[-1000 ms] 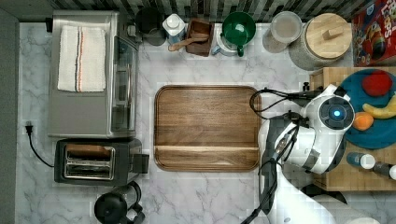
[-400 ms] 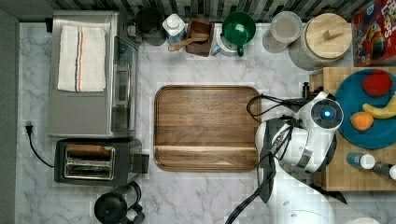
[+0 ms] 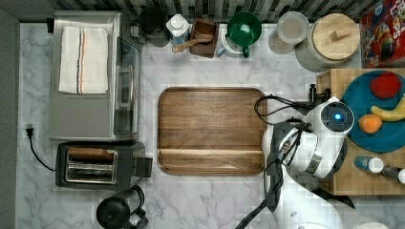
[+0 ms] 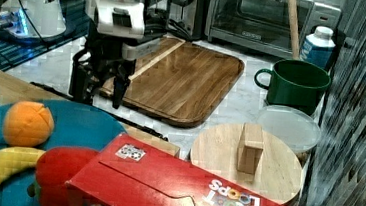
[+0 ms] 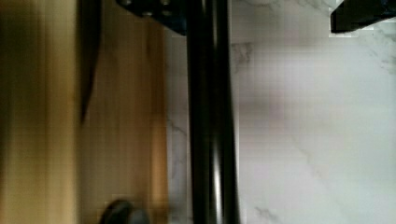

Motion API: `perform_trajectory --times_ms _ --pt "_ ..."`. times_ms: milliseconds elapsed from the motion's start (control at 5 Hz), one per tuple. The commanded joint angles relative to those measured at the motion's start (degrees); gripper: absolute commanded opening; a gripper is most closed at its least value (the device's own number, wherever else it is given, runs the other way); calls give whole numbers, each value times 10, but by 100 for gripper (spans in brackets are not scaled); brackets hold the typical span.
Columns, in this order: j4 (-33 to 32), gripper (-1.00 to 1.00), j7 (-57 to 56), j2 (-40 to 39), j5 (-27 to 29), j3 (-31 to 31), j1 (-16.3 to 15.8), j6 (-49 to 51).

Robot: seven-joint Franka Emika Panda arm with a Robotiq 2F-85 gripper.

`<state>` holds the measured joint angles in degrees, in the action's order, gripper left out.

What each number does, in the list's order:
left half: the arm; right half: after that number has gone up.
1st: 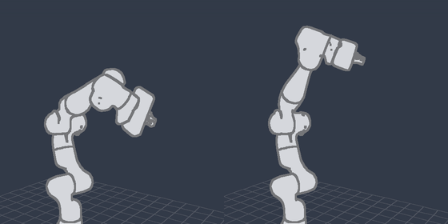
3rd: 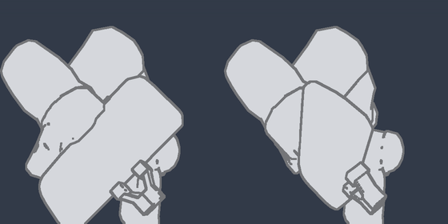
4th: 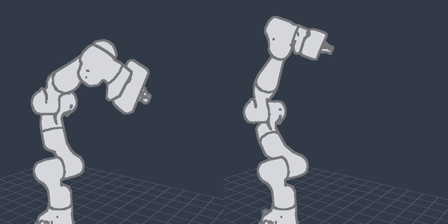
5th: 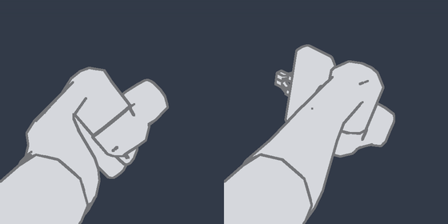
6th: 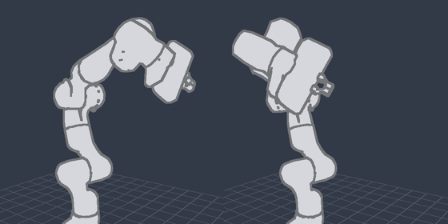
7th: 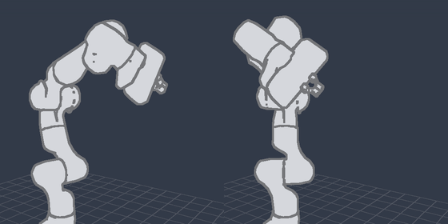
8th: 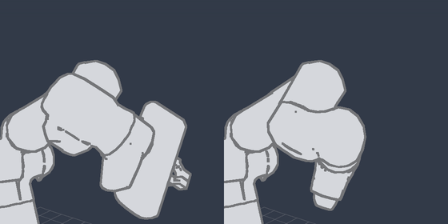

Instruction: Open the drawer.

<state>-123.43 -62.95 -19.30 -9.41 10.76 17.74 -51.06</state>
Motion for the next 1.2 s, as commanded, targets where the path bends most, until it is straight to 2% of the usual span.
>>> perform_trajectory --times_ms 200,400,600,800,1000,1200 --pt "-68 100 108 31 -47 -71 -82 -86" --pt "-78 100 142 11 -78 -70 -104 -118" --pt "-77 100 121 -9 -96 -79 -87 -146" --pt "-82 100 109 -4 -58 -107 -75 -117" --pt "-112 100 184 29 -30 -79 -152 -95" --pt "-119 100 230 60 -22 -116 -146 -59"
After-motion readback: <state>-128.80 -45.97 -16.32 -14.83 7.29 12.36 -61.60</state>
